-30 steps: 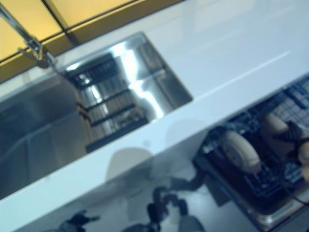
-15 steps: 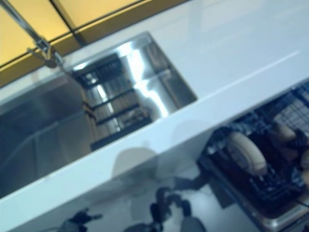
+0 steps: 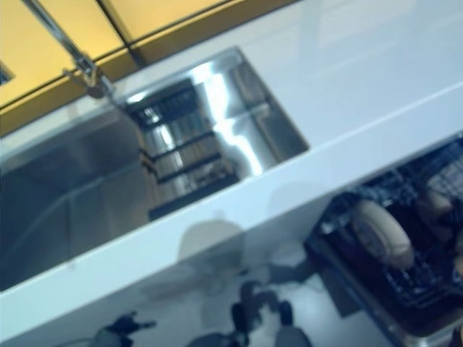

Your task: Take plates into dishwasher

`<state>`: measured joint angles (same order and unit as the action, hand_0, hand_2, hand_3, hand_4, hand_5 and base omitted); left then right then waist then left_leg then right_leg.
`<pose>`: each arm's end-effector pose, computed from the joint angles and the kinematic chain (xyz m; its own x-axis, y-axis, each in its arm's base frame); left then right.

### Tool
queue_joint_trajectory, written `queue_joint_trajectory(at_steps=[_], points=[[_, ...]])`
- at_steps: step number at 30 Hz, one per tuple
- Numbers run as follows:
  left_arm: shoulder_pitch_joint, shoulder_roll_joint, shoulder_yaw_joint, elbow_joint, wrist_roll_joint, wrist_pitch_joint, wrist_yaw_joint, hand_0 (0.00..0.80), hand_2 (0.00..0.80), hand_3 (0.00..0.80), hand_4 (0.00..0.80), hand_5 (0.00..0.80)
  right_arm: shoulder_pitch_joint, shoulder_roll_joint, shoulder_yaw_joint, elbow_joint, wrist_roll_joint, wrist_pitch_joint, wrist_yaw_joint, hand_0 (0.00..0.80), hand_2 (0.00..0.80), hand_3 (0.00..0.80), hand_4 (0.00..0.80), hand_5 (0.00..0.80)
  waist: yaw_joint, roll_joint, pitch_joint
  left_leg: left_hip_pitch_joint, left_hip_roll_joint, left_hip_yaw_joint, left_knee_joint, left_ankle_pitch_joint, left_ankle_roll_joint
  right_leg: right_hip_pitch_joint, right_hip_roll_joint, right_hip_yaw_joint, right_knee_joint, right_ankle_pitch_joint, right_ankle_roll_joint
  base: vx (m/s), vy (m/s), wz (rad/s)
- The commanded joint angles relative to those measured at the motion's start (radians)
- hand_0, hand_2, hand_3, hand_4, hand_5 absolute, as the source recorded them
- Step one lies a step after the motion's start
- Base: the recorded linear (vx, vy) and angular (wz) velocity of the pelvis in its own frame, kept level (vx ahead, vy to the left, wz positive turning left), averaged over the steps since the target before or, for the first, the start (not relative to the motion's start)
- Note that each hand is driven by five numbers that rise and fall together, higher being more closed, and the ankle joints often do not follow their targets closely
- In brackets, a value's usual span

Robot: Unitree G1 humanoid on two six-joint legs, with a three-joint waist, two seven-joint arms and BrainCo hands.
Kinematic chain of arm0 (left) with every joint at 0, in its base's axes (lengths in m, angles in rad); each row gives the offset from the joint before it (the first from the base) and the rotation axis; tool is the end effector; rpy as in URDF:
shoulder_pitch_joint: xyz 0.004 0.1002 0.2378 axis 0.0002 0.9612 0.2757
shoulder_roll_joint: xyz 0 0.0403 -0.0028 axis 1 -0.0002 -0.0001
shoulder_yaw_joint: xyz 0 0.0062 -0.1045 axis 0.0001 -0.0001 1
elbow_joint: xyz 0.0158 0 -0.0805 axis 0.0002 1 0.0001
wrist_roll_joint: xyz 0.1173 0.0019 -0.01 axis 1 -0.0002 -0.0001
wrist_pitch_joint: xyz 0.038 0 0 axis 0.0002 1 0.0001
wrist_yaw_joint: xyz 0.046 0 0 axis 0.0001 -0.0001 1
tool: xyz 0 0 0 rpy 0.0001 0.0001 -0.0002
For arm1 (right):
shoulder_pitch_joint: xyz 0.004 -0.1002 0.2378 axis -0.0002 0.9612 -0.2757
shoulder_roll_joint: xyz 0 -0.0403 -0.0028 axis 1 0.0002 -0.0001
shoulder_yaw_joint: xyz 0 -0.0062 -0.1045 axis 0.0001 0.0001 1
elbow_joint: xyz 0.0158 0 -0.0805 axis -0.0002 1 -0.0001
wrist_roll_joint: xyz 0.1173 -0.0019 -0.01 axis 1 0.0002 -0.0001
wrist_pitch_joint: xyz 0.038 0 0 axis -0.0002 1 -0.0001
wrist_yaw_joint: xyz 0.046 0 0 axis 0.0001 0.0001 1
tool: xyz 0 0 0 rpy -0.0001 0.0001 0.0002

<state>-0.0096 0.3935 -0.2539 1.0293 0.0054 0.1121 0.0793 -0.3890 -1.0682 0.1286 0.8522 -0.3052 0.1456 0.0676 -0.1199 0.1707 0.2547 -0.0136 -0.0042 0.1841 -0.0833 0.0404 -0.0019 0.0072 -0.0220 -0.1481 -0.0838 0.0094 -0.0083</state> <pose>0.1112 0.2630 -0.1083 0.4307 0.3213 -0.8433 0.2213 0.8683 0.4439 0.2290 -0.4214 0.1297 0.7349 -0.6313 -0.2477 -0.0711 0.2916 -0.9539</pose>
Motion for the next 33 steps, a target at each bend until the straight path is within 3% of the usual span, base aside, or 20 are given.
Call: queue_joint_trajectory(at_steps=[1, 8, 18, 26, 33], points=[[-0.023, 0.007, -0.01, 0.013, -0.027, -0.001, 0.007, 0.0, 0.0, 0.0, 0.0, 0.0, -0.023, -0.029, 0.003, 0.006, 0.024, 0.008, 0.001, 0.0, 0.0, 0.0, 0.0, 0.0, 0.025, -0.053, -0.04, 0.06, 0.018, 0.044, -0.003, -0.071, -0.039, -0.078, -0.099, -0.003, 0.021, 0.056, 0.141, 0.0, 0.0, 0.0], [-0.023, 0.014, 0.004, 0.026, -0.016, 0.005, 0.011, 0.0, 0.0, 0.0, 0.0, 0.0, 0.005, -0.063, -0.033, -0.047, 0.04, 0.04, 0.028, 0.0, 0.0, 0.0, 0.0, 0.0, 0.017, -0.088, -0.055, 0.073, 0.023, 0.047, -0.004, -0.076, -0.037, -0.066, -0.091, 0.005, 0.018, 0.058, 0.142, 0.0, 0.0, 0.0], [-0.028, 0.036, 0.034, 0.075, -0.001, -0.001, 0.025, 0.0, 0.0, 0.0, 0.0, 0.0, 0.021, -0.164, -0.094, -0.089, 0.07, 0.089, 0.088, 0.0, 0.0, 0.0, 0.0, 0.0, 0.01, -0.19, -0.101, 0.112, 0.043, 0.057, -0.004, -0.089, -0.028, -0.031, -0.066, 0.034, 0.014, 0.062, 0.147, 0.031, 0.001, -0.01], [-0.024, 0.047, 0.051, 0.11, 0.009, 0.008, 0.03, 0.0, 0.0, 0.0, 0.0, 0.0, 0.001, -0.276, -0.121, -0.094, 0.083, 0.079, 0.138, 0.0, 0.0, 0.0, 0.0, 0.0, 0.011, -0.251, -0.143, 0.137, 0.057, 0.068, -0.002, -0.097, -0.018, -0.011, -0.05, 0.063, 0.017, 0.061, 0.151, 0.042, 0.022, -0.02], [-0.028, 0.047, 0.057, 0.137, 0.008, 0.027, 0.049, 0.0, 0.0, 0.0, 0.0, 0.0, 0.05, -0.319, -0.182, -0.053, 0.078, 0.06, 0.149, 0.0, 0.0, 0.0, 0.0, 0.0, 0.011, -0.281, -0.167, 0.144, 0.062, 0.075, 0.019, -0.11, -0.004, -0.005, -0.049, 0.066, 0.057, 0.043, 0.152, -0.002, 0.055, -0.08]])
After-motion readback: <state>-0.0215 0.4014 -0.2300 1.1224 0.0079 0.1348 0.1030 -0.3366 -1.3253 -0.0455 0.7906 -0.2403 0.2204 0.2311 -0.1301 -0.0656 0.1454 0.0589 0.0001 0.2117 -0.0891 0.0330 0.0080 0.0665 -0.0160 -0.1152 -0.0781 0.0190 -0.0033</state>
